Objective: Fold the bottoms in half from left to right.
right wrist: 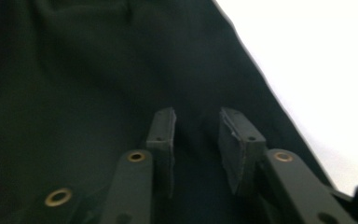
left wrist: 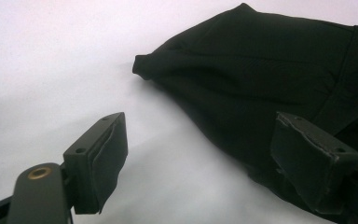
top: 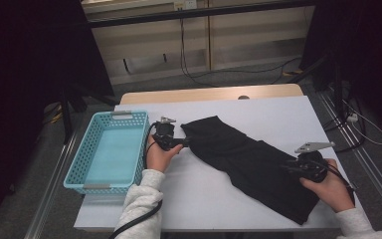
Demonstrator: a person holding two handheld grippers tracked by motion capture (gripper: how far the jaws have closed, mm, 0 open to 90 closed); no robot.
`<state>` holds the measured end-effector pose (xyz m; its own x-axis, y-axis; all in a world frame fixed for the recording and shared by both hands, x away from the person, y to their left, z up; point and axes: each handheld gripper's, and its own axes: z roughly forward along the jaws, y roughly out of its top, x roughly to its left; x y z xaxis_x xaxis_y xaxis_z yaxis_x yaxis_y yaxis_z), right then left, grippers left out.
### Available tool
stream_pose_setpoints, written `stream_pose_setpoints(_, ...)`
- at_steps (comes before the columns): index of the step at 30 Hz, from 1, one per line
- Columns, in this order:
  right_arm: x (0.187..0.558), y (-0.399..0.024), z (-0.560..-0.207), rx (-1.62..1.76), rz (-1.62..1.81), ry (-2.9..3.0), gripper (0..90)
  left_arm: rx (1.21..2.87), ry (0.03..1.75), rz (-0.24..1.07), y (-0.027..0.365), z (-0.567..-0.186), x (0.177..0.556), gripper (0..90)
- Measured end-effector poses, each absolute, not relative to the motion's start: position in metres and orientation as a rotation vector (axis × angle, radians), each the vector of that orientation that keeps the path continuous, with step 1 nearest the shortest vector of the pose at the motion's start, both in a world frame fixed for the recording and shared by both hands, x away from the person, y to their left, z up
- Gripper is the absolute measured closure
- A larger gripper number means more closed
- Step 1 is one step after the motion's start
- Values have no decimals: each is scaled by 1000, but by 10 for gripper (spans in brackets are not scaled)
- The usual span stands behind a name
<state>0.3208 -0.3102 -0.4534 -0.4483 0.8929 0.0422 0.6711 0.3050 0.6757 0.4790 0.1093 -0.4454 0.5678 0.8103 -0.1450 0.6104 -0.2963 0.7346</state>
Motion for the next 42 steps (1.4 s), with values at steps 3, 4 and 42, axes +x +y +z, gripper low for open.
stream_pose_setpoints(3, 319, -310, -453, 1408, 903, 2244, 789, 2010, 1137, 340, 109, -446, 480, 192)
stream_pose_setpoints(4, 318, -311, -454, 1412, 917, 2243, 840, 2000, 1145, 348, 109, -447, 481, 192)
stream_pose_setpoints(42, 306, -324, -445, 1428, 988, 2195, 419, 1886, 1263, 348, 114, -448, 520, 859)
